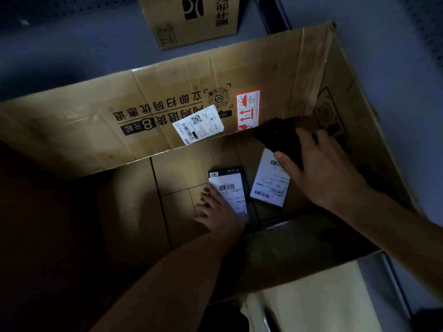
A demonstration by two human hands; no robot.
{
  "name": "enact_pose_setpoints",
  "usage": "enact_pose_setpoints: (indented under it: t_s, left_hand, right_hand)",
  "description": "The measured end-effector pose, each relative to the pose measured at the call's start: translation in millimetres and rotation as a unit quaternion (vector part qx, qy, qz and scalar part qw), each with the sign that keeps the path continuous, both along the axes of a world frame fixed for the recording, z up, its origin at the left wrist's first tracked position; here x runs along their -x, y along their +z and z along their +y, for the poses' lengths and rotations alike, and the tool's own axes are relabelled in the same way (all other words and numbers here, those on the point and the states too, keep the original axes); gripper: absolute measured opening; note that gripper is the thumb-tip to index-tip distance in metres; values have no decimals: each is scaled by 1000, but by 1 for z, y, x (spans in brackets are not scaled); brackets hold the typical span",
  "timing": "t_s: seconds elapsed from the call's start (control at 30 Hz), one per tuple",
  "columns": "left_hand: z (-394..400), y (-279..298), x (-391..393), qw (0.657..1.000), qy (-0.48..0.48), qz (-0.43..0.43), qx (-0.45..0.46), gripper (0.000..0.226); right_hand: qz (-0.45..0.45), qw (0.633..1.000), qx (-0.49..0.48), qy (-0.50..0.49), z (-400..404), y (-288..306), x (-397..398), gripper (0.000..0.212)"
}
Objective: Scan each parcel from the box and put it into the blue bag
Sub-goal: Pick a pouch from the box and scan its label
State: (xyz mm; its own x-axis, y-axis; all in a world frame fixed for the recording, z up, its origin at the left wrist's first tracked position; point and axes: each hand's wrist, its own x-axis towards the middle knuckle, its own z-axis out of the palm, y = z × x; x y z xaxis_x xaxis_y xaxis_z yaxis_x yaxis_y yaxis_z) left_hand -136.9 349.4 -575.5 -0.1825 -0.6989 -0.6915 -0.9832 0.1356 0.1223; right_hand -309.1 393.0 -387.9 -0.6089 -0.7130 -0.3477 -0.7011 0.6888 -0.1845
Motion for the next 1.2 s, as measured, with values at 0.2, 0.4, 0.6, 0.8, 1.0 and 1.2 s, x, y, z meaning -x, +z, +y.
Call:
enact_pose_setpoints:
  t_s: [0.2,0.4,0.6,0.8,1.0,1.2]
  left_hand:
    - [2,-9,6,999,33,10,-3,151]
    - [-2,-5,3,996,44,72,-5,148]
    - [-10,9,-8,997,18,79,-1,146]
    - [-22,39,-21,998,-34,50,21,141]
    - [-42,85,-31,996,-56,52,47,139]
    - [-51,138,-37,990,-78,73,96,138]
  right_hand:
    - [18,1000,-19,13,1,-10,1,73]
    - [32,999,-28,23,-2,-10,-2,76]
    - [36,998,-28,31,-3,-4,-7,75]
    - [37,999,-14,23,2,20,-14,76]
    - [54,998,10,17,8,63,-21,75]
    - [64,997,49,12,14,115,-30,69]
